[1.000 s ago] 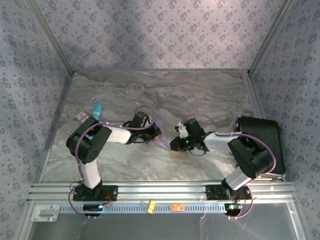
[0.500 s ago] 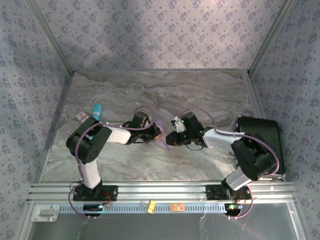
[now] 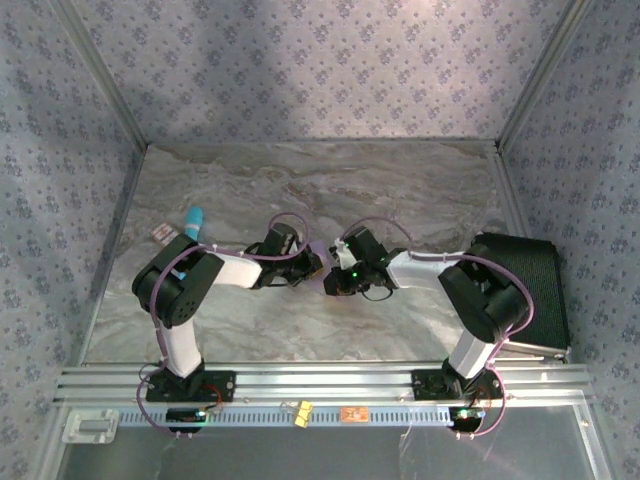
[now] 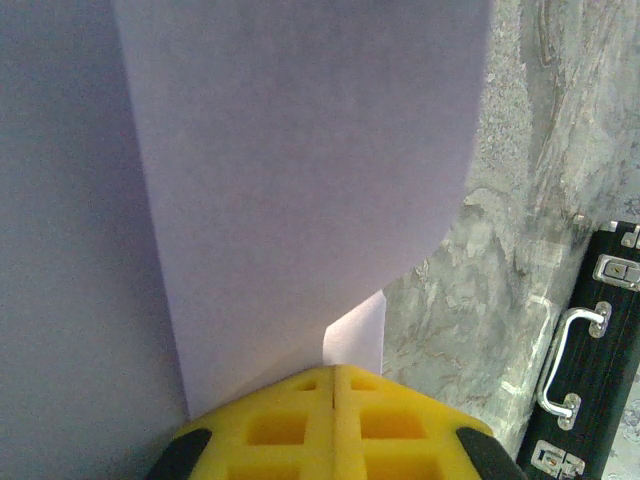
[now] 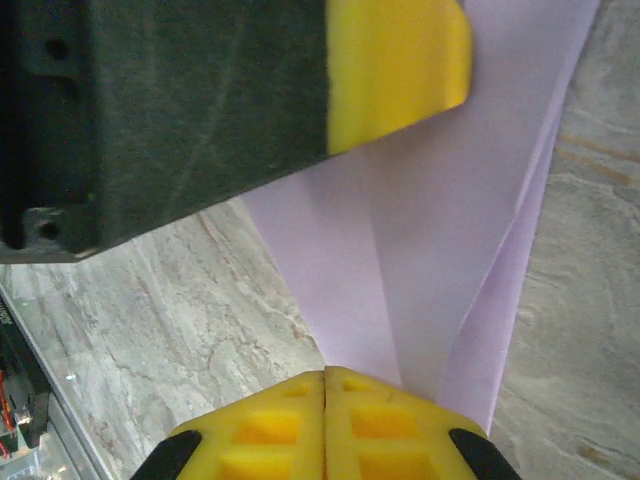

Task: Fold a paper plane with a square sheet of paper (pick it up from the middle)
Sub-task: Fourth fold the wing at the center of the table.

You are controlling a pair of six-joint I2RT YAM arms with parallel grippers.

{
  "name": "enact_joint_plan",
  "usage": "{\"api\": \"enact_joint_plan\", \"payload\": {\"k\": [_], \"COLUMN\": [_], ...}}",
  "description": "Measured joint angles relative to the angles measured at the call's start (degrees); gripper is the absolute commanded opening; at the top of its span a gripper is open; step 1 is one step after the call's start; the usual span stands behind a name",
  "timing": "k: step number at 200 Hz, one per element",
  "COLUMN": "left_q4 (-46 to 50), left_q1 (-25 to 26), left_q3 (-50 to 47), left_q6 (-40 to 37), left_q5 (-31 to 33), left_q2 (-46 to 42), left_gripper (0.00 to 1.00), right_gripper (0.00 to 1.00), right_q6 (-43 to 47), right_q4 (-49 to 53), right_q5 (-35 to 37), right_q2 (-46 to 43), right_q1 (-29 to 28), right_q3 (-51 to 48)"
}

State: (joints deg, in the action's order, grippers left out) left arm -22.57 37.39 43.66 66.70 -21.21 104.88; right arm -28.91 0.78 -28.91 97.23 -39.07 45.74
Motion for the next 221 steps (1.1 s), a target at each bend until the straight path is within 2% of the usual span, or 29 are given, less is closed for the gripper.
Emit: {"api": "enact_joint_plan", "payload": {"k": [116, 221], "left_q4": [-0.02, 0.02], "left_q1": [0.0, -0.15], "left_q3": [0.0, 0.0], "left_q6": [0.02, 0.02], "left_q5": [0.0, -0.55], "left_q2": [0.0, 0.0], "left_gripper": [0.04, 0.04], "right_gripper": [0.08, 0.08], "right_q6": [-1.55, -2.34], "right_q4": [-6.93, -8.55], "right_q5": [-1.6, -1.97], "right_q2": [-0.33, -6.71], "right_q1": [1.03, 2.23], "right_q3": [-5.6, -13.27]}}
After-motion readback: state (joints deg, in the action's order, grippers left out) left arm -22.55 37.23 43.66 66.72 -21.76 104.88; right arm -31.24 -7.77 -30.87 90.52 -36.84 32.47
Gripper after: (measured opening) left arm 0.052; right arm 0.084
